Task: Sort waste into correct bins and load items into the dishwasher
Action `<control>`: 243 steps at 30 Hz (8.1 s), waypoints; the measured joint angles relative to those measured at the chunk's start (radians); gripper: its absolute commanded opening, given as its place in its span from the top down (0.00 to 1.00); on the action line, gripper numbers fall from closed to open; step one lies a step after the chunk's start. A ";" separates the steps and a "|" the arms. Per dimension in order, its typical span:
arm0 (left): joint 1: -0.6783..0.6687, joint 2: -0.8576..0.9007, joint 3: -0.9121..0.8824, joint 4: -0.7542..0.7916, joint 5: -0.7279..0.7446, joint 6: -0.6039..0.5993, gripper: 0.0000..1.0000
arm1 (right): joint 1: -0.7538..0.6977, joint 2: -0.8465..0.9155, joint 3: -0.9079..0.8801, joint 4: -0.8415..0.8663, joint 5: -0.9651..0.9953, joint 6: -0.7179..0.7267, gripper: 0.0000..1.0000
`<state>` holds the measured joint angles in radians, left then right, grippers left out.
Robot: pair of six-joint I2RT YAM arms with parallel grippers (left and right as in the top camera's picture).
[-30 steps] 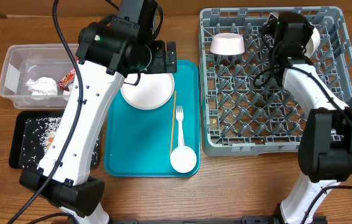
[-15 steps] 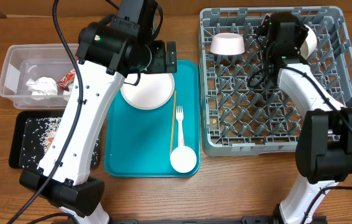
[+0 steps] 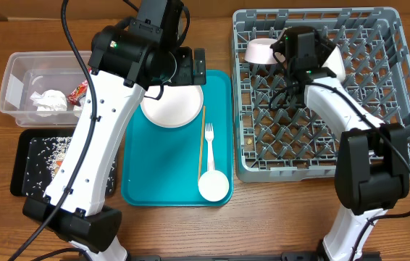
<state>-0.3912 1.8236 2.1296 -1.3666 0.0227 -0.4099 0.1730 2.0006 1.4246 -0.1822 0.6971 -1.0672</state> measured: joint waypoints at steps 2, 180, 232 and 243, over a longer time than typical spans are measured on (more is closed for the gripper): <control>0.000 0.000 0.000 0.000 0.000 0.000 0.00 | 0.007 0.002 0.000 -0.001 -0.003 0.025 0.06; -0.183 0.000 -0.396 -0.249 0.103 0.093 0.58 | -0.005 -0.382 -0.007 -1.014 -1.096 1.123 0.18; -0.251 0.000 -0.831 0.148 0.251 0.066 0.96 | -0.005 -0.382 -0.007 -1.007 -1.089 1.122 0.07; -0.149 0.000 -0.729 0.053 0.254 0.156 0.96 | -0.005 -0.382 -0.007 -1.012 -1.089 1.122 0.07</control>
<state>-0.5400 1.8236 1.4006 -1.3132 0.2771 -0.2535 0.1680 1.6188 1.4174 -1.1942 -0.3923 0.0551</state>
